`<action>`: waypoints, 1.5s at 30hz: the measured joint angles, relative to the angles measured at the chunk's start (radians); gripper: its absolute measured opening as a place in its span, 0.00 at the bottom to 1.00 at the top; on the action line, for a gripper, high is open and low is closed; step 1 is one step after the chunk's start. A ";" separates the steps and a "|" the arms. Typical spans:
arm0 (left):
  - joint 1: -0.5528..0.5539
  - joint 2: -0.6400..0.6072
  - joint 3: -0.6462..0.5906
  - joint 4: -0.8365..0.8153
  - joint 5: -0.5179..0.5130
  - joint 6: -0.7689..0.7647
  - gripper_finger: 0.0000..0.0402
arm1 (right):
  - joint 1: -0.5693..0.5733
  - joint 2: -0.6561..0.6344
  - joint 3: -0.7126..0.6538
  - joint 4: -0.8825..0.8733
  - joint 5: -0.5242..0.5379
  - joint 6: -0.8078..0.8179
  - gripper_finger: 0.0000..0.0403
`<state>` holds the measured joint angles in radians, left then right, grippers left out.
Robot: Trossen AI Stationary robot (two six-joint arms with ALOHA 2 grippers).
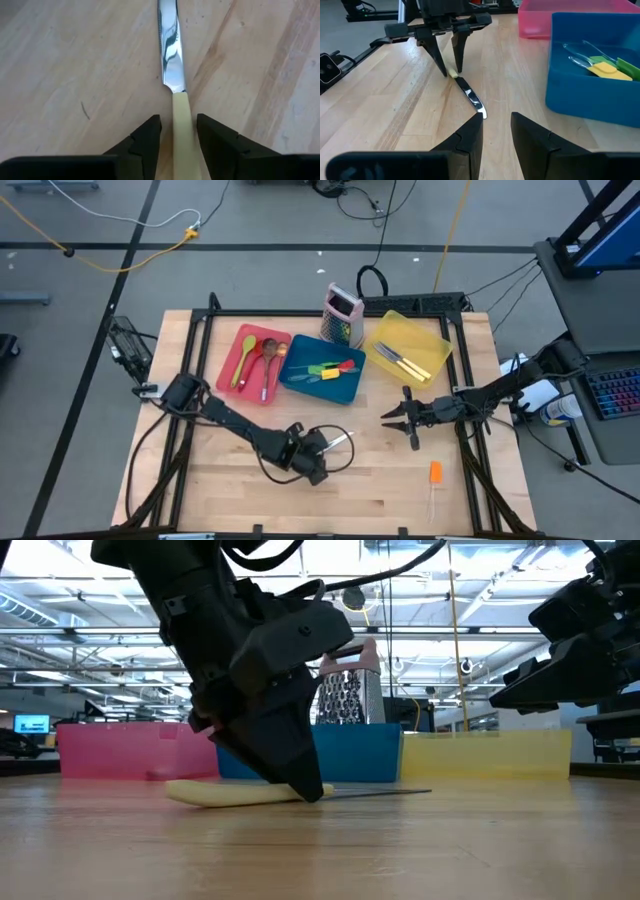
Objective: Pick & Place Kitchen Items
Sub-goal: Put the yellow knife into the yellow bin
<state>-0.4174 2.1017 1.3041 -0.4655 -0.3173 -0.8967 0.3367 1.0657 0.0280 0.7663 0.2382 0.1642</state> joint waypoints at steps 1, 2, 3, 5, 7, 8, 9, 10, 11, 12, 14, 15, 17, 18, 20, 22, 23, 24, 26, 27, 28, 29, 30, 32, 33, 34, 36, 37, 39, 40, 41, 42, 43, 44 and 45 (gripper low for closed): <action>-0.005 0.000 0.000 -0.002 -0.005 0.000 0.34 | 0.000 0.000 0.000 0.000 0.000 0.000 0.23; -0.008 0.001 0.000 -0.003 -0.009 -0.002 0.33 | 0.000 0.000 0.000 0.000 0.000 0.000 0.23; -0.012 0.001 0.000 -0.004 -0.013 -0.003 0.32 | 0.000 0.000 0.000 0.000 0.000 0.000 0.23; -0.018 0.008 0.000 -0.003 -0.020 -0.003 0.30 | 0.000 0.000 0.000 0.000 0.000 0.000 0.23; -0.023 0.013 0.000 -0.003 -0.034 -0.007 0.26 | 0.000 0.000 0.000 0.000 0.000 0.000 0.23; -0.024 0.017 0.000 -0.003 -0.044 -0.009 0.24 | 0.000 0.000 0.000 0.000 0.000 0.000 0.23; -0.025 0.024 0.000 0.000 -0.054 -0.013 0.22 | 0.000 0.000 0.000 0.000 0.000 0.000 0.23; -0.025 0.024 0.000 0.001 -0.063 -0.022 0.19 | 0.000 0.000 0.000 0.000 0.000 0.000 0.23; -0.025 0.024 0.000 0.005 -0.069 -0.032 0.16 | 0.000 0.000 0.000 0.000 0.000 0.000 0.23; -0.026 0.025 0.000 0.013 -0.077 -0.040 0.13 | 0.000 0.000 0.000 0.001 0.000 0.000 0.23; -0.026 0.026 -0.001 0.047 -0.103 -0.040 0.08 | 0.000 0.000 0.000 0.000 0.000 0.000 0.23; -0.026 0.021 -0.003 0.064 -0.116 -0.032 0.08 | 0.000 0.000 0.000 0.002 0.000 0.000 0.23; -0.025 0.008 -0.004 0.097 -0.146 -0.005 0.08 | 0.000 0.000 0.000 0.008 0.000 0.000 0.23; -0.025 0.000 -0.005 0.104 -0.167 0.009 0.08 | -0.001 0.000 0.000 0.010 0.000 0.000 0.23; -0.020 -0.010 -0.006 0.120 -0.198 0.026 0.08 | -0.001 0.000 0.000 0.034 0.000 0.000 0.23; -0.013 -0.026 -0.009 0.112 -0.229 0.046 0.08 | -0.001 0.000 0.000 0.066 0.000 -0.001 0.23; -0.009 -0.032 -0.010 0.114 -0.241 0.053 0.08 | -0.001 0.000 0.000 0.086 0.000 0.000 0.23; -0.003 -0.035 -0.008 0.130 -0.245 0.060 0.08 | -0.001 0.000 0.000 0.106 0.000 0.000 0.23; 0.010 -0.039 -0.006 0.144 -0.255 0.066 0.08 | -0.001 0.000 0.000 0.136 0.000 0.000 0.23; 0.018 -0.039 -0.006 0.154 -0.256 0.076 0.08 | -0.001 0.000 0.000 0.144 0.000 0.000 0.23; 0.026 -0.038 -0.007 0.175 -0.257 0.096 0.08 | -0.001 0.000 0.000 0.143 0.000 0.000 0.23; 0.035 -0.036 -0.007 0.207 -0.262 0.116 0.08 | -0.001 0.001 0.000 0.142 0.000 0.000 0.23; 0.044 -0.037 -0.007 0.236 -0.273 0.140 0.08 | -0.001 0.002 0.000 0.141 0.000 0.000 0.23; 0.062 -0.040 -0.006 0.324 -0.303 0.202 0.08 | -0.001 0.008 0.000 0.133 0.000 0.000 0.23; 0.071 -0.040 -0.005 0.371 -0.314 0.239 0.08 | -0.001 0.012 0.000 0.133 0.000 0.000 0.23; 0.079 -0.040 -0.005 0.421 -0.321 0.279 0.08 | -0.001 0.016 0.000 0.138 0.000 0.000 0.23; 0.095 -0.040 -0.005 0.538 -0.329 0.374 0.08 | -0.001 0.021 0.000 0.136 0.000 0.000 0.23; 0.103 -0.040 -0.005 0.600 -0.331 0.424 0.08 | -0.001 0.024 0.000 0.141 0.000 0.000 0.23; 0.122 -0.041 -0.003 0.711 -0.332 0.515 0.08 | -0.001 0.026 0.000 0.141 0.000 0.000 0.23; 0.132 -0.041 -0.003 0.755 -0.331 0.550 0.08 | -0.001 0.026 0.000 0.142 0.000 0.000 0.23; 0.144 -0.041 -0.003 0.803 -0.331 0.581 0.08 | -0.001 0.026 0.000 0.142 0.000 0.000 0.23; 0.155 -0.041 -0.003 0.846 -0.326 0.609 0.08 | -0.001 0.026 0.000 0.142 0.000 0.000 0.23; 0.166 -0.041 -0.003 0.888 -0.308 0.634 0.09 | -0.001 0.026 0.000 0.142 0.000 0.000 0.23; 0.176 -0.041 -0.003 0.929 -0.280 0.655 0.09 | -0.001 0.026 0.000 0.142 0.000 -0.001 0.23; 0.184 -0.042 -0.002 0.955 -0.251 0.669 0.09 | -0.001 0.026 0.000 0.143 0.002 -0.003 0.23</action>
<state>-0.2334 2.0599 1.3016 0.4894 -0.5682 -0.2279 0.3359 1.0912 0.0277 0.9089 0.2402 0.1615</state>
